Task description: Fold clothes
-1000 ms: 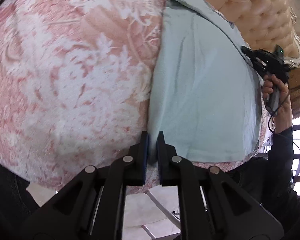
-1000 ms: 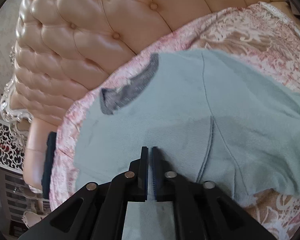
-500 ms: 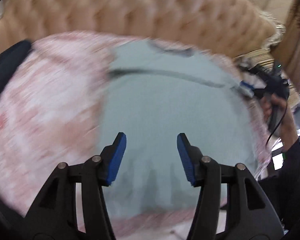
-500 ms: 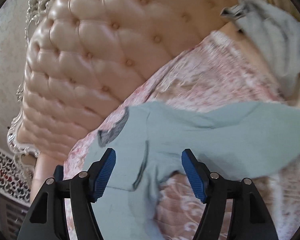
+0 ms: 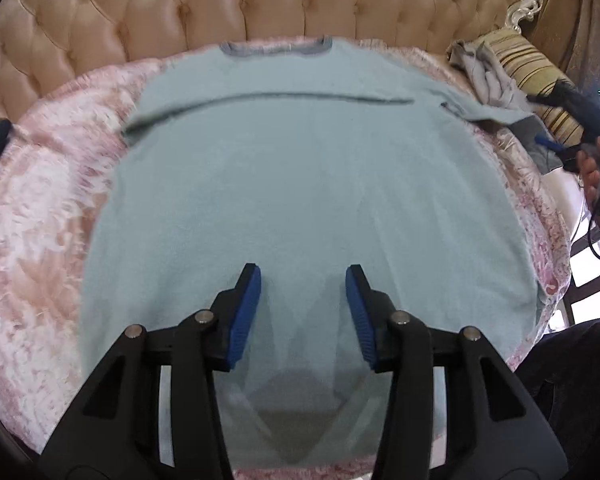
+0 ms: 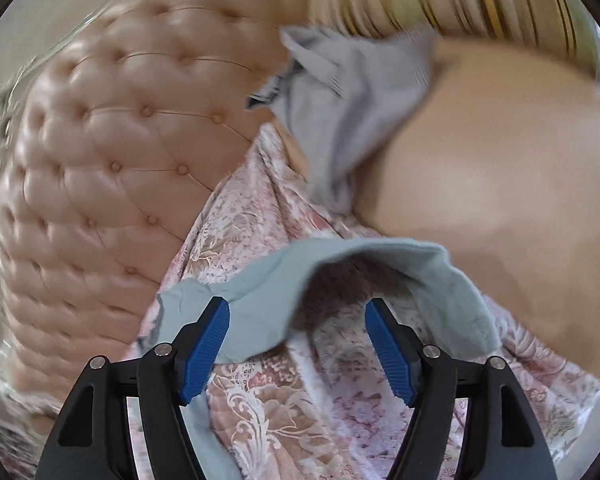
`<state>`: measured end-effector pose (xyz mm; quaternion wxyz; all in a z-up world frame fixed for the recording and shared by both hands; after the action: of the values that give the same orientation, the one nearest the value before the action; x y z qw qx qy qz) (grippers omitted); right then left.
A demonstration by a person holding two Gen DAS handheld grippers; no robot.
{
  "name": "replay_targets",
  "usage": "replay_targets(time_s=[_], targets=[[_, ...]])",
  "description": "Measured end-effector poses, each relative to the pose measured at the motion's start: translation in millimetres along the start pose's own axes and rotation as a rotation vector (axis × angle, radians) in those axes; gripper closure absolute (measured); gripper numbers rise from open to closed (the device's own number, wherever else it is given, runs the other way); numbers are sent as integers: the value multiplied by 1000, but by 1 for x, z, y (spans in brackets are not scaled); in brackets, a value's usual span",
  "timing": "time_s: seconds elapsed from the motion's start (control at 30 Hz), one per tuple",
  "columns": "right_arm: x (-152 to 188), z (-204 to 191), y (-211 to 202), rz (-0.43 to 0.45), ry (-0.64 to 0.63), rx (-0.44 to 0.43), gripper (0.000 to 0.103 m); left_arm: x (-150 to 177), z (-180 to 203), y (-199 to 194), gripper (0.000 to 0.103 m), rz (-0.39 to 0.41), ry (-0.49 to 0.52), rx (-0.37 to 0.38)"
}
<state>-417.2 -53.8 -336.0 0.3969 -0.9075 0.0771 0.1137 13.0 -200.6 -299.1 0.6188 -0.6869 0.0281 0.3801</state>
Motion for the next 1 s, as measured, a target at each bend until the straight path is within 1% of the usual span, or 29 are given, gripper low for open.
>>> replay_targets(time_s=[0.07,0.13,0.17,0.2,0.23,0.3,0.33,0.37,0.4,0.43,0.53,0.6,0.67,0.7,0.73,0.77,0.83,0.9,1.0], targets=[[-4,9,6,-20,39,-15,31,5,33,-22,55,89,191,-14],[-9,15,11,-28,65,-16,30,18,72,-36,55,138,362,2],[-10,15,15,-31,66,-16,27,27,95,-40,55,158,448,11],[-10,14,19,-35,67,-16,26,36,118,-44,55,178,533,19],[-11,14,25,-39,65,-21,26,43,138,-46,55,199,617,14],[-13,12,37,-46,61,-32,26,55,175,-47,55,246,782,-22],[-16,11,40,-38,42,-41,29,58,187,-45,55,253,833,-34],[-21,5,40,-9,-1,-59,60,57,192,-40,55,244,856,-39],[-23,2,37,6,-44,-42,94,56,198,-35,55,236,878,-45],[-25,-2,37,16,-89,-7,97,54,203,-31,55,227,901,-50],[-28,-21,22,81,-167,-11,97,52,218,-15,55,200,965,-71],[-31,-35,11,139,-240,2,97,56,221,-5,55,181,978,-81],[-32,-48,-3,193,-313,8,97,58,223,5,55,150,969,-89],[-32,-55,-9,218,-352,14,97,58,222,9,65,125,944,-69],[-31,-62,-12,238,-392,22,97,59,220,12,83,91,900,-26],[-30,-66,-16,256,-423,35,97,59,218,13,83,72,872,-2],[-29,-75,-23,292,-485,62,98,58,216,13,84,60,843,14],[-28,-84,-23,301,-524,102,98,56,213,13,85,45,802,39],[-14,-128,-23,297,-640,85,98,52,206,12,85,25,737,95]])
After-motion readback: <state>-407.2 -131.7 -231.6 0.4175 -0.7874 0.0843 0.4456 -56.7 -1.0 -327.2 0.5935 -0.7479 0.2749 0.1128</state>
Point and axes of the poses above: each gripper's, at about its wrist camera, not at the fingertips, and y roughly the way its jaws point, z to its right, x to its underside, the point moved 8 cm from there along y, roughly the way its jaws point, and after that the axes turned 5 degrees about y, right-handed, at the moved point
